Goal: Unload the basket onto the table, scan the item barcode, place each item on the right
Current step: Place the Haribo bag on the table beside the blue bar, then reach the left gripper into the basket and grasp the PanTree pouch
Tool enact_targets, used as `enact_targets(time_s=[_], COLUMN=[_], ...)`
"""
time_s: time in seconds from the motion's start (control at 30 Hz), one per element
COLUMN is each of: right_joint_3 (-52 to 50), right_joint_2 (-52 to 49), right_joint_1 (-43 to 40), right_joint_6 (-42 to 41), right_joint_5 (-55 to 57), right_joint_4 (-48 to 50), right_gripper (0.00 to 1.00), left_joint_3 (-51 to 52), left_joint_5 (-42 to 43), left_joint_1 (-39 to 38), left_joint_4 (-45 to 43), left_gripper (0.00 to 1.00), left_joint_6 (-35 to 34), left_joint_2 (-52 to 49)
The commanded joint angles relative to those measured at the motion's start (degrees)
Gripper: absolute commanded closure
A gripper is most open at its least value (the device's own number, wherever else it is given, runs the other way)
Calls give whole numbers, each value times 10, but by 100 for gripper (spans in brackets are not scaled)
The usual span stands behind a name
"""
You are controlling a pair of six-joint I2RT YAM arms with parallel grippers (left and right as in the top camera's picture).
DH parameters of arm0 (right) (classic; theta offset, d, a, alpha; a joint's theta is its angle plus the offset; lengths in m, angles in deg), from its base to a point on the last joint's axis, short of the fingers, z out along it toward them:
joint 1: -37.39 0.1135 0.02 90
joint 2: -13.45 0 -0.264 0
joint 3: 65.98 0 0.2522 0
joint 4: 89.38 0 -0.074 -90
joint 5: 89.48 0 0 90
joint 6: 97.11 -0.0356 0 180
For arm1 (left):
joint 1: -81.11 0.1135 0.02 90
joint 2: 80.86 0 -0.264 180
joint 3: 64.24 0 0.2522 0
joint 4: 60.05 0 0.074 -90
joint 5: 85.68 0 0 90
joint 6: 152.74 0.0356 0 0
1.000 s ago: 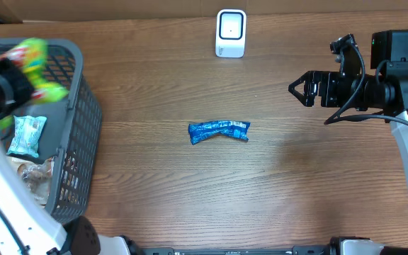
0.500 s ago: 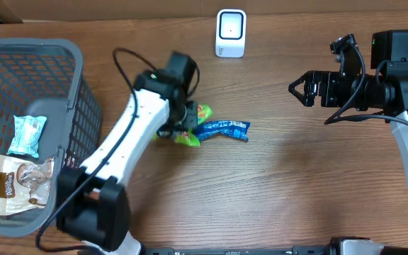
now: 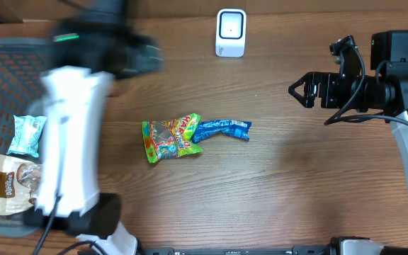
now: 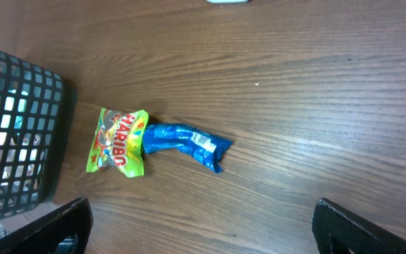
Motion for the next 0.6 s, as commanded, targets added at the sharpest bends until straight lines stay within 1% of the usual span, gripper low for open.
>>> enact_targets(time_s=[0.0, 0.07, 0.17, 0.23, 0.27, 0.3, 0.37, 0.4, 0.5, 0.57], right_joint_3=[14, 14, 14, 14, 14, 14, 14, 14, 14, 14], right_joint_2=[-1, -1, -1, -1, -1, -2, -3, -5, -8, -8], right_joint_1=[2, 2, 2, 2, 2, 2, 2, 2, 2, 2], right_joint_6=[0, 0, 0, 1, 0, 0, 0, 0, 0, 0], right_joint_5=[1, 2, 2, 2, 2, 2, 1, 2, 1, 1], right_joint_4=[1, 1, 1, 1, 2, 3, 3, 3, 3, 3], right_gripper=[0, 0, 0, 0, 0, 0, 0, 0, 0, 0], left_joint_3=[-59, -27, 73, 166, 212, 288, 369, 434, 548, 630], left_joint_5=[-63, -49, -33, -50, -54, -51, -30, -7, 12, 19], left_joint_1=[149, 231, 342, 410, 434, 469, 496, 512, 522, 521], left_joint_4=[44, 44, 44, 37, 20, -25, -81, -129, -221, -304], left_gripper=[10, 10, 10, 9, 9, 8, 8, 8, 9, 9], left_joint_6=[26, 18, -7, -33, -40, -44, -48, -48, -57, -60], left_joint_2=[39, 56, 75, 76, 76, 76, 76, 76, 76, 76])
